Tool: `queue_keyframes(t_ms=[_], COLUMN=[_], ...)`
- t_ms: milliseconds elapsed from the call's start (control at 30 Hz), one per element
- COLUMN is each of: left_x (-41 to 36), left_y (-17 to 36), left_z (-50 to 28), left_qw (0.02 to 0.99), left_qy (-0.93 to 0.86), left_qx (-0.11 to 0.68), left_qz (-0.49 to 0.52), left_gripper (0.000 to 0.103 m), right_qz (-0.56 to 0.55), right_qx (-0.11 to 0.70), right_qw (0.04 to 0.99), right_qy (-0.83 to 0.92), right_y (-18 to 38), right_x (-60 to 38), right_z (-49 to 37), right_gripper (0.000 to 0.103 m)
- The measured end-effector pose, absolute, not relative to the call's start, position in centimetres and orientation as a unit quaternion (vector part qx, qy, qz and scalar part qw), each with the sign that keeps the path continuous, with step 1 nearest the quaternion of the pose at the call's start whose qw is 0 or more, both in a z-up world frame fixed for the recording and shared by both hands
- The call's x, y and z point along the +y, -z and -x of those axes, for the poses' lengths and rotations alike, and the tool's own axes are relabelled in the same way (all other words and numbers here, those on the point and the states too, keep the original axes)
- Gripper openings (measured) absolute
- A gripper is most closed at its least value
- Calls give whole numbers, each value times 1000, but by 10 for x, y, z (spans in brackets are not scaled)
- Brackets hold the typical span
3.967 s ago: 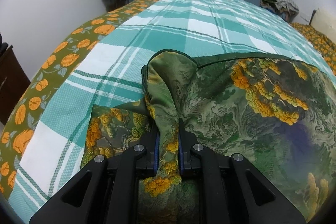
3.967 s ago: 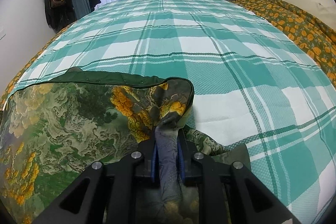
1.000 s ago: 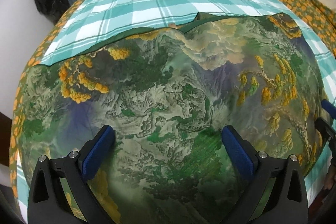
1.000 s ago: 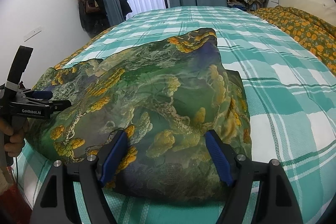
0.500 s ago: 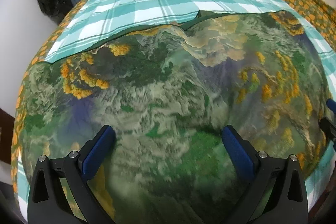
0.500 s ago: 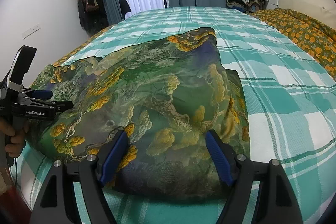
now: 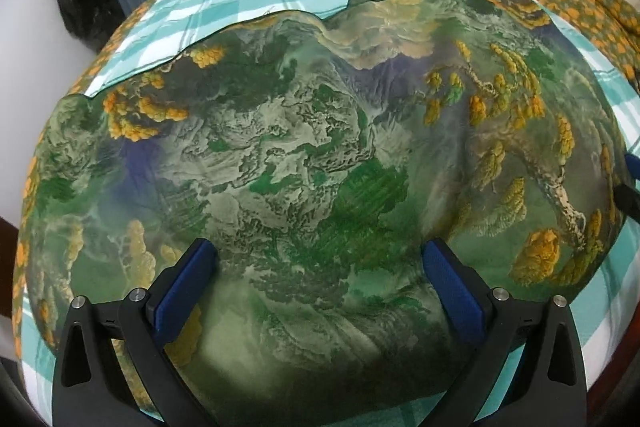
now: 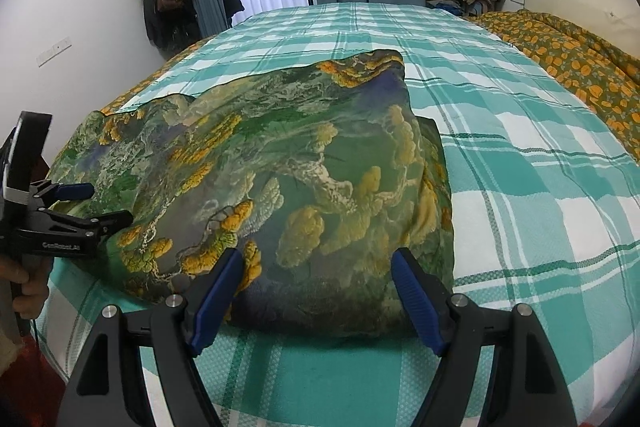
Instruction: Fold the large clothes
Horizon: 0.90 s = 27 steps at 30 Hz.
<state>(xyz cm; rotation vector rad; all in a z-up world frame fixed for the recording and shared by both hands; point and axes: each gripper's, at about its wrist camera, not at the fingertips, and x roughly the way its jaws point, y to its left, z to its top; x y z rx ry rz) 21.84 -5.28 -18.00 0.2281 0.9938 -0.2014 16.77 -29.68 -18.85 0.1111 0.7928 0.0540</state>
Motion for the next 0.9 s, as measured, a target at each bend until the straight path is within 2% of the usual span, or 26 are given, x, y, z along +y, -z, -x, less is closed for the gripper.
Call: queue_keyframes(t_ms=[200,433,667,900], left_x=[-46,-41,-41,-45], left_y=[168,161,145,168], left_z=[-205,-181,-181,-197], left_qw=[872,871,885,877], left_qy=[94,111,119,117], left_qx=[472,471,446,460], left_qz=[-92,-90,-70,-73], left_gripper=[102,102,102,103], right_qz=[-113,-265,-331,-370], right_qx=[384,394,408,407], right_qw=[916,880,851,835], right_qy=[-17,13,-9,-12], right_y=[177,194,215,226], right_x=[-320,-380,-378,-367], right_z=[-149,-122,-137,-169], right_gripper=[78,79,80,86])
